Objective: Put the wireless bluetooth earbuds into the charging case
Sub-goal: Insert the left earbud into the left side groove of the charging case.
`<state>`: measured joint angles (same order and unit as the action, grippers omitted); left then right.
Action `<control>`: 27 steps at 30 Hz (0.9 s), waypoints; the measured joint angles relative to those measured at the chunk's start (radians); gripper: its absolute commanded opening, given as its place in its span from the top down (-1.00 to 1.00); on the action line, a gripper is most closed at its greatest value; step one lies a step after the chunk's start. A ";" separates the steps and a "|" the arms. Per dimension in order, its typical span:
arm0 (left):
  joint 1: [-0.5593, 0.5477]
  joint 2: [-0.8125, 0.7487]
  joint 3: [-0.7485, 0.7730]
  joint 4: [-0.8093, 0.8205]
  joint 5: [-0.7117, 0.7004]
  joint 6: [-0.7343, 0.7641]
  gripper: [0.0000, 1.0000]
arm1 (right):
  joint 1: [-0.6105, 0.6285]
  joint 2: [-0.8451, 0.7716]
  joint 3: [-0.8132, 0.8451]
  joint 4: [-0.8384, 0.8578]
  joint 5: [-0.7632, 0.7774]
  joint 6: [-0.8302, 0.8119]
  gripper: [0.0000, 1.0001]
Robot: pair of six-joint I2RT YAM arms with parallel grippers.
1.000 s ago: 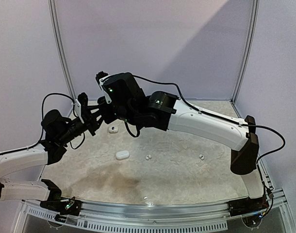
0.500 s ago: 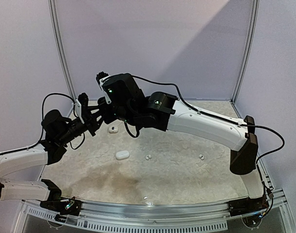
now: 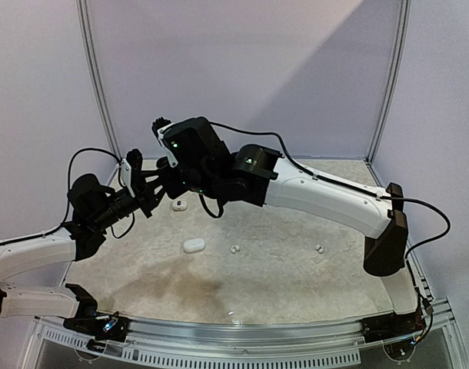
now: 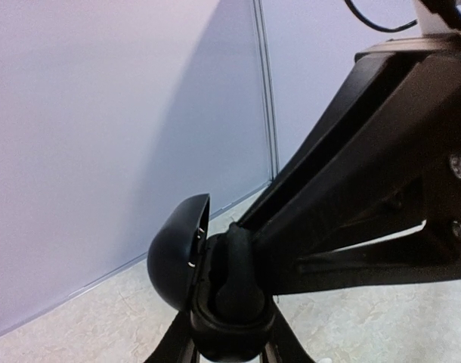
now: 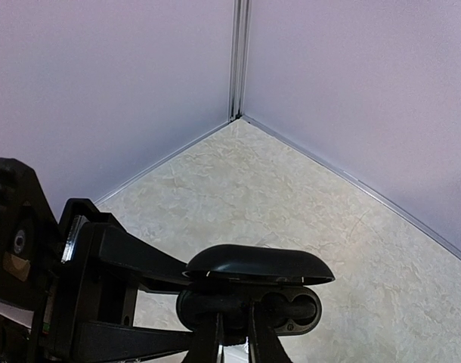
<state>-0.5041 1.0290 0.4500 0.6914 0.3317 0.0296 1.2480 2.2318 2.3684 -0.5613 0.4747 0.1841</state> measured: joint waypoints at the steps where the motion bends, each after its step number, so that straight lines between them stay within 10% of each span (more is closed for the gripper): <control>1: 0.000 0.000 0.000 -0.002 0.000 0.000 1.00 | -0.002 0.000 0.000 -0.002 -0.003 0.000 0.86; 27: 0.000 0.000 0.000 -0.014 0.016 -0.045 1.00 | -0.023 0.001 0.004 -0.015 -0.055 0.019 0.54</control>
<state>-0.5041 1.0290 0.4500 0.6769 0.3481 -0.0151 1.2251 2.2326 2.3722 -0.5766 0.4194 0.2031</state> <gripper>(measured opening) 0.246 0.211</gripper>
